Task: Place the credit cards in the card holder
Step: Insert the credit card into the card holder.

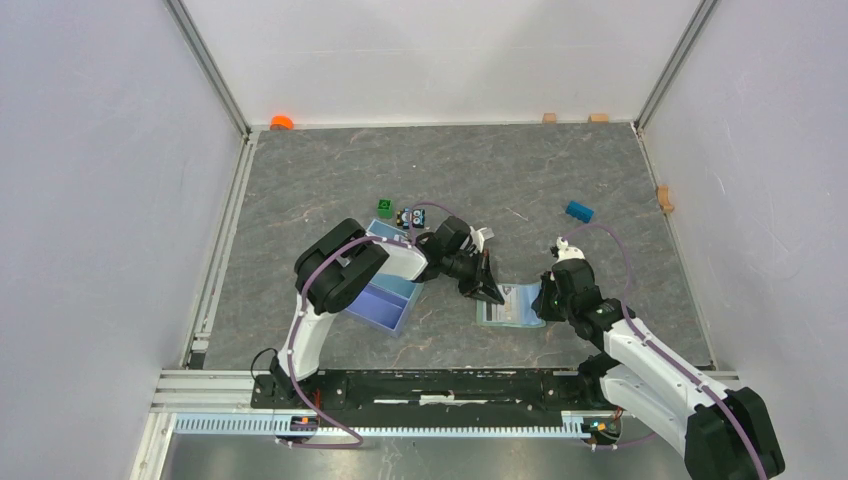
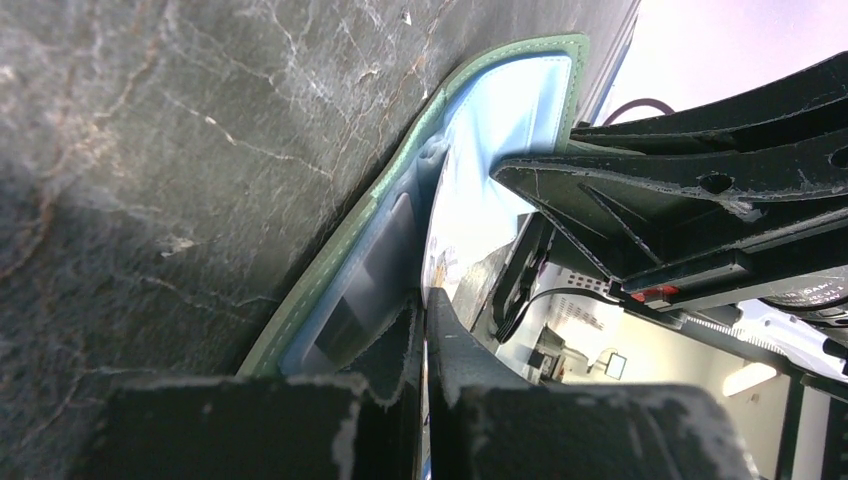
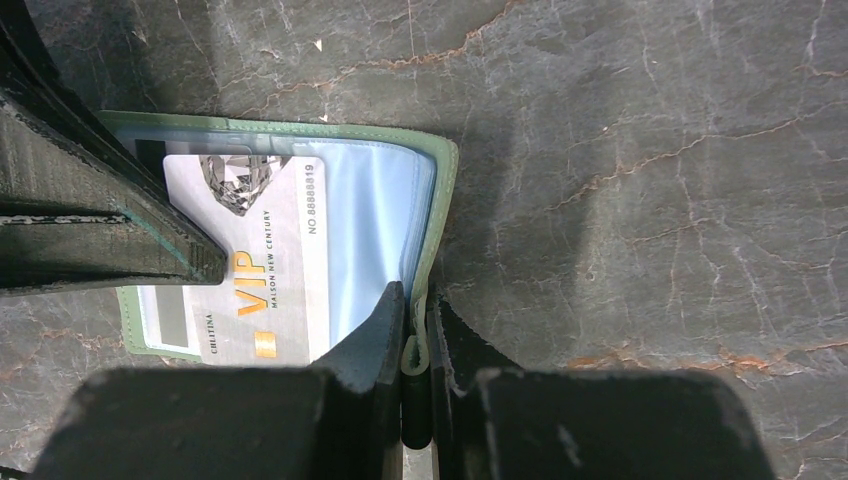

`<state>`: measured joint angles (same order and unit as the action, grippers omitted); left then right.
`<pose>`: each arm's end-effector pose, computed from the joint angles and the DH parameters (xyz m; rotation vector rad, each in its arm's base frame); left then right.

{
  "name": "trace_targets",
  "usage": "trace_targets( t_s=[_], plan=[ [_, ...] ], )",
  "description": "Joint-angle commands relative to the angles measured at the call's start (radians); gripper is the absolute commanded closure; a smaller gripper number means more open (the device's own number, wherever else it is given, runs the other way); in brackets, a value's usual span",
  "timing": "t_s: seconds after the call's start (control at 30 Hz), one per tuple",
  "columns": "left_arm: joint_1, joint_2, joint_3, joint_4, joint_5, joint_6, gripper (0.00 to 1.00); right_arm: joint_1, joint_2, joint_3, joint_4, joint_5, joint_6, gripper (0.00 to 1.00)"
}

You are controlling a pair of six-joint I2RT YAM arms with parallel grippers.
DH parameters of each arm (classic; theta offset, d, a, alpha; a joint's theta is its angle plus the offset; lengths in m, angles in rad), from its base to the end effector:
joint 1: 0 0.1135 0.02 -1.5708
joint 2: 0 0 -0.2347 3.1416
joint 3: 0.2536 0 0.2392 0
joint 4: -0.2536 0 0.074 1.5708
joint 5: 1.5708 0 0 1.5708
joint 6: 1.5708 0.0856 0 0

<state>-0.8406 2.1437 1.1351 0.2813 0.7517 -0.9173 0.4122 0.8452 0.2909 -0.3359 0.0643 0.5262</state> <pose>0.2389 -0.3545 0.0560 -0.3660 -2.6571 1.5774 0.1791 0.0723 0.0943 0.1700 2.4814 0.3268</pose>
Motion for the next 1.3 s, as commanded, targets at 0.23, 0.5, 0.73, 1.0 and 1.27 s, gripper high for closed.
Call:
trace_targets(
  t_s=[0.23, 0.5, 0.73, 1.0, 1.27],
  plan=[
    [-0.039, -0.064, -0.046, 0.005, -0.180, -0.009, 0.98, -0.001, -0.004, -0.025, -0.072, 0.051, -0.015, 1.00],
    [-0.061, -0.041, -0.019, 0.009, -0.161, -0.015, 0.98, -0.001, -0.013, -0.032, -0.068, 0.045, -0.014, 1.00],
    [-0.066, -0.038, -0.002, -0.016, -0.171, -0.006, 0.93, -0.001, -0.028, -0.032, -0.066, 0.050, -0.010, 1.00],
    [-0.069, -0.093, 0.110, -0.322, -0.279, 0.186, 0.67, -0.002, -0.041, -0.027, -0.076, 0.058, -0.010, 1.00],
    [-0.073, -0.142, 0.131, -0.453, -0.354, 0.252, 0.53, -0.001, -0.052, -0.019, -0.084, 0.065, -0.018, 1.00]
  ],
)
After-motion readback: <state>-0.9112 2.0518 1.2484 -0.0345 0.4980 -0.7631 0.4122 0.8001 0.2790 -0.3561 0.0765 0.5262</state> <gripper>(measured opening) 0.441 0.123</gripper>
